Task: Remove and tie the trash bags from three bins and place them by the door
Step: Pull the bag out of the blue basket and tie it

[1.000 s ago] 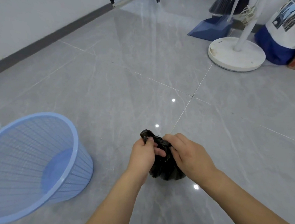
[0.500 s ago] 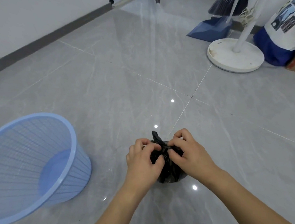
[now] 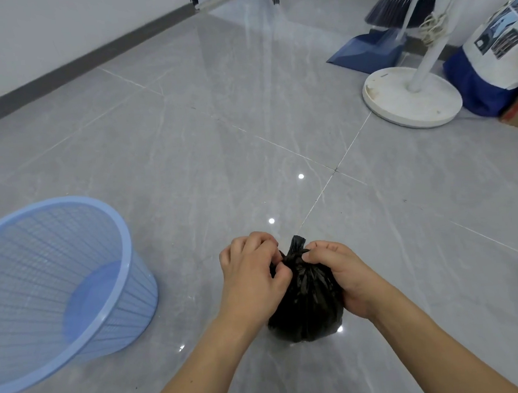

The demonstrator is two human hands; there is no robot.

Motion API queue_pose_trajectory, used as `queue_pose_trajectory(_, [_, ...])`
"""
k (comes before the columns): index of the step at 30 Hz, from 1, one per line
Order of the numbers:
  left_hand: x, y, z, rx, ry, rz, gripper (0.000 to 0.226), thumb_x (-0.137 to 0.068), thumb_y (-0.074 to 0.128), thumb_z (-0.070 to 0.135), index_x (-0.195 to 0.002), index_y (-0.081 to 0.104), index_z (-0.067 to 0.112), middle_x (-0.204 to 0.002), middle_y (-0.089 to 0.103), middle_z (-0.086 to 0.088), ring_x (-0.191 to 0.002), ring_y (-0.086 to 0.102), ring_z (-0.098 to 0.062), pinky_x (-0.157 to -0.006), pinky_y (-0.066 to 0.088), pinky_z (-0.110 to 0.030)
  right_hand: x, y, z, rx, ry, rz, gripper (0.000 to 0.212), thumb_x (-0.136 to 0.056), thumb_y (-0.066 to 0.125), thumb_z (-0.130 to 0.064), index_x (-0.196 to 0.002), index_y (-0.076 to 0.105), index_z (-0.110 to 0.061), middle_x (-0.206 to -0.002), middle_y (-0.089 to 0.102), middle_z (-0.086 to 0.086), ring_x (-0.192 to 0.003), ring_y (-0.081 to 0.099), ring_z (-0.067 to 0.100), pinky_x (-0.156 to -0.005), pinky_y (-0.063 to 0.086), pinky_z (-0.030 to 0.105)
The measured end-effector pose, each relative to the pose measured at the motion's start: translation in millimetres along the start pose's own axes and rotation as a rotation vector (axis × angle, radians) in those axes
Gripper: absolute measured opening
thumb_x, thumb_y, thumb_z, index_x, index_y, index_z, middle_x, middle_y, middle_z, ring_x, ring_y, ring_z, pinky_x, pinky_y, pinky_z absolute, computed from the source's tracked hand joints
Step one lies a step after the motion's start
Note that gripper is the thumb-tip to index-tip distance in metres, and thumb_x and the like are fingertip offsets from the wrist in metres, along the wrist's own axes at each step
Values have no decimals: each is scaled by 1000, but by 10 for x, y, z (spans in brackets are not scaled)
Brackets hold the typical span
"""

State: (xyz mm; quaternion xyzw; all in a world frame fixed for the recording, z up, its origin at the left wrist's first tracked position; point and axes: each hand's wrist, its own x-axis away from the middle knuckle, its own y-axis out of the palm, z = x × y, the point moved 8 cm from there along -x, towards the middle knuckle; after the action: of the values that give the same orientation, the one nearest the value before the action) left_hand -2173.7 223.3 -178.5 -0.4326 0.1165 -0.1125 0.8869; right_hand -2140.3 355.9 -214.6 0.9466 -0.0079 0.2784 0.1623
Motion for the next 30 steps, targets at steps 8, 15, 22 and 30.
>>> queue_pose_trajectory(8, [-11, -28, -89, -87, 4, 25, 8, -79, 58, 25, -73, 52, 27, -103, 55, 18, -100, 41, -8, -95, 21, -27, -11, -11, 10, 431, 49, 34, 18, -91, 54, -14, -84, 66, -3, -79, 63, 11, -72, 59, 21, -66, 45, 29])
queue_pose_trajectory(15, [-27, -33, -76, -118, 48, 22, 4, -80, 57, 24, -77, 54, 27, -103, 54, 18, -100, 42, -9, -94, 17, -25, 36, 69, 146, 147, 210, -121, 21, -91, 44, -21, -84, 61, -10, -65, 46, -1, -48, 32, 9, -46, 18, 25])
queue_pose_trajectory(22, [-6, -86, -165, -27, -4, -14, 16, -88, 56, 21, -102, 55, 29, -109, 49, 19, -101, 43, -7, -92, 26, -27, -11, -125, 155, 185, 176, 27, 22, -92, 45, -13, -90, 64, -3, -52, 31, 0, -43, 25, 10, -43, 13, 24])
queue_pose_trajectory(30, [224, -116, -14, 270, -36, -127, 19, -82, 56, 12, -90, 52, 29, -92, 50, 15, -82, 53, -4, -71, 43, -20, 43, -45, 112, 158, 184, -45, 22, -90, 50, -18, -72, 59, -8, -54, 36, -1, -45, 23, 11, -48, 11, 29])
